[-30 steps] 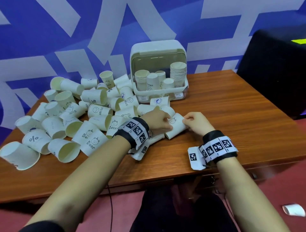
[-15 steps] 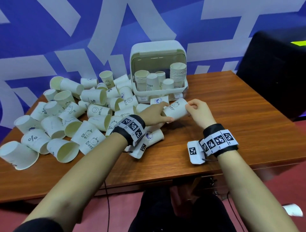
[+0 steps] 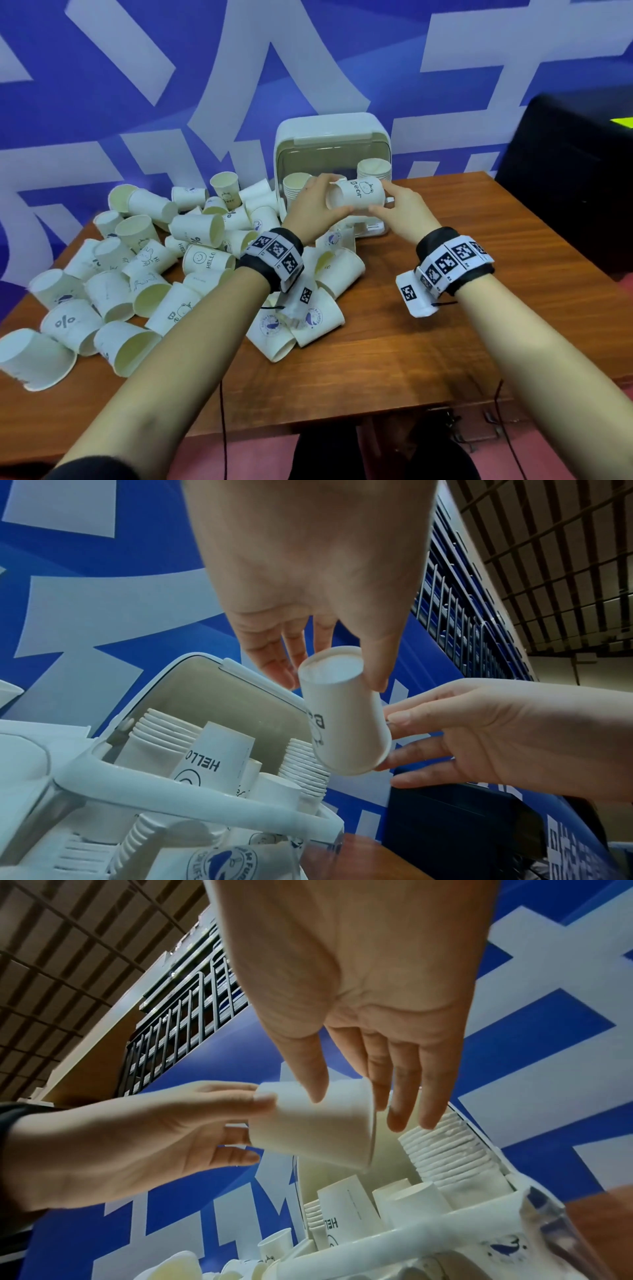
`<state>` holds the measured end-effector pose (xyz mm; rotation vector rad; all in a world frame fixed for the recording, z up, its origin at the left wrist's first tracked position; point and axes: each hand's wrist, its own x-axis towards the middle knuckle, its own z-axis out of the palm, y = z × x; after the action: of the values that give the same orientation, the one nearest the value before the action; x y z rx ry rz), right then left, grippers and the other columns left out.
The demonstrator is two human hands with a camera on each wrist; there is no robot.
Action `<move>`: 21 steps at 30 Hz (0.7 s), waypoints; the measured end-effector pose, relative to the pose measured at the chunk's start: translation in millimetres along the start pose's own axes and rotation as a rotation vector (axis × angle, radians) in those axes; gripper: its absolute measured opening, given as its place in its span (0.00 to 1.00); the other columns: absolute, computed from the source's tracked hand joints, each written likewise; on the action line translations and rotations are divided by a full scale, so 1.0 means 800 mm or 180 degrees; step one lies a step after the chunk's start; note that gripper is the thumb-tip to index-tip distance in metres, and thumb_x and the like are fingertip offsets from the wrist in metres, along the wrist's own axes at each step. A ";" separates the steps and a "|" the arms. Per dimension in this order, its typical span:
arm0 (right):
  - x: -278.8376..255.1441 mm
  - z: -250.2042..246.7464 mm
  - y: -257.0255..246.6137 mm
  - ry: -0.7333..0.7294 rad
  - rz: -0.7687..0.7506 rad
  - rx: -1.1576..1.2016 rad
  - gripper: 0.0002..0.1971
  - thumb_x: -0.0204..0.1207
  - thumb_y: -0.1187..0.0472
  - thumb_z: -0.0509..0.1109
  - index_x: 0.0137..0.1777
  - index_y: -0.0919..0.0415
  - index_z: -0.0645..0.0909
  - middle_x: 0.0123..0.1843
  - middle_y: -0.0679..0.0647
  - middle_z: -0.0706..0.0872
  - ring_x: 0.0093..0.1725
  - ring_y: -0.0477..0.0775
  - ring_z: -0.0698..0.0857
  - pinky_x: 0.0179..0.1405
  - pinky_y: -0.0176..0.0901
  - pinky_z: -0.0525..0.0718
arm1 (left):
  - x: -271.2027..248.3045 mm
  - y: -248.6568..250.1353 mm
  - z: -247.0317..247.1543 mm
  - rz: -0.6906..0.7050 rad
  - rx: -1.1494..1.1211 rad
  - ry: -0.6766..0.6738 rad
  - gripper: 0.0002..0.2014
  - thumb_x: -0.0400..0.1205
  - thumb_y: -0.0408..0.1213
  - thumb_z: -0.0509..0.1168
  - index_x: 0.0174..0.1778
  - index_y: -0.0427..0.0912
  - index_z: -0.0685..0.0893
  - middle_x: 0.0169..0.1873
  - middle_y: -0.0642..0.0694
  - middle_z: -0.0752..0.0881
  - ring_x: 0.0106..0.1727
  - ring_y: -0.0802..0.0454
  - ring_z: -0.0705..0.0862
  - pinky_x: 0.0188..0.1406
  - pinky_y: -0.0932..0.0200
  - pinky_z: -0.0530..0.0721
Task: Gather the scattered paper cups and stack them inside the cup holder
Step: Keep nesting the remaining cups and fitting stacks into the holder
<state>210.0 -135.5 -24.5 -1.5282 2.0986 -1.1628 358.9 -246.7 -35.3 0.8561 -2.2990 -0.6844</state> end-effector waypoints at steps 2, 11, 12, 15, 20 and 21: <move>0.015 0.002 0.000 -0.0068 0.0064 -0.0053 0.22 0.78 0.62 0.66 0.73 0.55 0.75 0.62 0.53 0.85 0.60 0.52 0.81 0.54 0.37 0.74 | 0.014 -0.003 0.000 -0.0041 -0.0094 0.0138 0.30 0.74 0.49 0.74 0.69 0.45 0.74 0.63 0.45 0.79 0.62 0.48 0.78 0.62 0.49 0.78; 0.065 0.014 0.010 -0.0293 0.0196 -0.0099 0.21 0.81 0.66 0.65 0.73 0.60 0.73 0.67 0.56 0.81 0.55 0.44 0.76 0.52 0.31 0.71 | 0.080 -0.017 0.003 0.0078 0.0192 0.0244 0.27 0.75 0.47 0.72 0.70 0.45 0.75 0.65 0.44 0.79 0.67 0.44 0.74 0.64 0.52 0.73; 0.069 0.015 0.012 -0.0318 0.0196 -0.0121 0.21 0.81 0.65 0.64 0.73 0.60 0.74 0.67 0.57 0.81 0.56 0.44 0.76 0.53 0.31 0.70 | 0.086 -0.020 0.005 0.0102 0.0258 0.0228 0.28 0.75 0.47 0.72 0.70 0.45 0.75 0.66 0.44 0.79 0.67 0.44 0.74 0.65 0.52 0.73; 0.080 0.017 0.019 -0.0366 0.0204 -0.0138 0.22 0.80 0.66 0.64 0.74 0.60 0.73 0.69 0.58 0.81 0.61 0.50 0.79 0.54 0.31 0.70 | 0.100 -0.029 0.014 0.0174 0.0504 0.0118 0.29 0.76 0.49 0.71 0.72 0.46 0.74 0.68 0.44 0.78 0.69 0.43 0.73 0.66 0.51 0.72; 0.097 0.026 0.039 -0.0451 0.0337 -0.0173 0.25 0.80 0.67 0.64 0.77 0.61 0.70 0.74 0.57 0.77 0.70 0.54 0.76 0.59 0.30 0.68 | 0.111 -0.046 0.029 0.0250 0.0901 -0.0005 0.29 0.77 0.52 0.69 0.73 0.45 0.74 0.68 0.42 0.78 0.68 0.42 0.75 0.66 0.50 0.73; 0.100 0.028 0.043 -0.0483 0.0345 -0.0170 0.25 0.80 0.66 0.65 0.77 0.60 0.70 0.74 0.56 0.76 0.71 0.53 0.76 0.61 0.31 0.67 | 0.113 -0.048 0.033 0.0286 0.0996 -0.0042 0.29 0.78 0.52 0.69 0.73 0.45 0.74 0.67 0.42 0.79 0.67 0.42 0.75 0.66 0.49 0.74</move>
<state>170.5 -212.9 -46.7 -1.4565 2.0976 -0.9306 300.8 -329.2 -47.2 0.8805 -2.4787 -0.2951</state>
